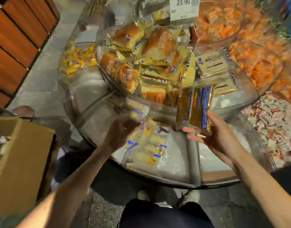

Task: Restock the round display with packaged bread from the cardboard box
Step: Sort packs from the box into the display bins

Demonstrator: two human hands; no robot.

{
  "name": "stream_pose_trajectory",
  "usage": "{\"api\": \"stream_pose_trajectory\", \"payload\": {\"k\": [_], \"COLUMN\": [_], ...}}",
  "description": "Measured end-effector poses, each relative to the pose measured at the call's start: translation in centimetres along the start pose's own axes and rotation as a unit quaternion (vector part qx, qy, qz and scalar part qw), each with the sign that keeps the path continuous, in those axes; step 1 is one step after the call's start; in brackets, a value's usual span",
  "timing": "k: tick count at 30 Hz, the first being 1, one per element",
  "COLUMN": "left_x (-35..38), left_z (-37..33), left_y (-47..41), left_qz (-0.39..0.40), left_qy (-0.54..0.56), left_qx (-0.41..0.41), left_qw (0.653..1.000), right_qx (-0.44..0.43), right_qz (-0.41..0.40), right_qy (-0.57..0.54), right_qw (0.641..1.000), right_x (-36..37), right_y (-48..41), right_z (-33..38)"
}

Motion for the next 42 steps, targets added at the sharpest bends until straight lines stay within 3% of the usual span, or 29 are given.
{"api": "stream_pose_trajectory", "payload": {"k": [2,5,8,12,16,18,23,29,31,32,33,34,35,37,39,42], "left_x": [1.5,4.2,7.1,9.1,7.8,6.7,7.1,8.8,8.4,7.9,7.7,7.7,7.8,7.9,7.7,7.4], "left_z": [1.3,2.2,2.9,5.2,6.0,6.2,5.9,5.3,2.2,0.4,-1.1,-2.4,-3.4,-5.1,-6.0,-6.3], "left_y": [-0.5,0.1,1.6,3.5,3.4,2.8,3.3,3.5,3.0,2.8,2.5,2.4,2.4,2.5,2.0,1.2], "left_qz": [0.083,0.187,0.326,0.416,0.381,0.339,0.312,0.313,0.242,0.191,0.161,0.157,0.168,0.195,0.216,0.205], "left_qy": [-0.092,-0.144,-0.317,-0.358,-0.26,-0.281,-0.34,-0.417,-0.308,-0.201,-0.083,0.039,0.14,0.25,0.24,0.178], "left_qx": [0.004,-0.029,0.038,0.044,-0.026,-0.004,0.088,0.078,0.033,-0.008,-0.066,-0.139,-0.217,-0.326,-0.329,-0.26], "left_qw": [0.992,0.971,0.89,0.835,0.887,0.898,0.883,0.85,0.92,0.961,0.981,0.977,0.951,0.89,0.887,0.927], "right_qx": [-0.005,-0.008,-0.002,0.008,0.012,0.015,0.016,0.033,0.016,-0.003,-0.03,-0.062,-0.101,-0.181,-0.243,-0.281], "right_qz": [-0.005,-0.019,-0.036,-0.05,-0.063,-0.065,-0.063,-0.034,-0.031,-0.035,-0.041,-0.05,-0.066,-0.093,-0.099,-0.097], "right_qy": [0.002,0.003,0.006,0.011,0.015,0.014,0.005,-0.018,-0.007,0.007,0.032,0.08,0.153,0.326,0.431,0.419], "right_qw": [1.0,1.0,0.999,0.999,0.998,0.998,0.998,0.999,0.999,0.999,0.998,0.994,0.981,0.923,0.863,0.858], "right_x": [0.4,0.1,-0.6,-1.4,-1.9,-1.7,-1.0,0.1,0.2,0.1,0.0,0.0,-0.1,0.2,0.6,1.1], "right_y": [0.7,1.8,3.0,4.6,5.7,6.1,6.5,7.2,7.2,7.2,7.1,7.0,7.0,7.0,6.9,7.2], "right_z": [-0.3,-0.4,-0.9,-1.9,-2.7,-2.9,-3.2,-3.2,-3.1,-3.0,-2.9,-2.7,-2.4,-1.6,-1.3,-0.9]}}
Point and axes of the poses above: each hand's wrist, its own y-axis away from the middle knuckle, its own x-axis out of the palm, z = x × y, the point moved 6 cm from there along -y, towards the middle knuckle, and after that the axes turned 10 degrees about y, right-handed, at the moved point
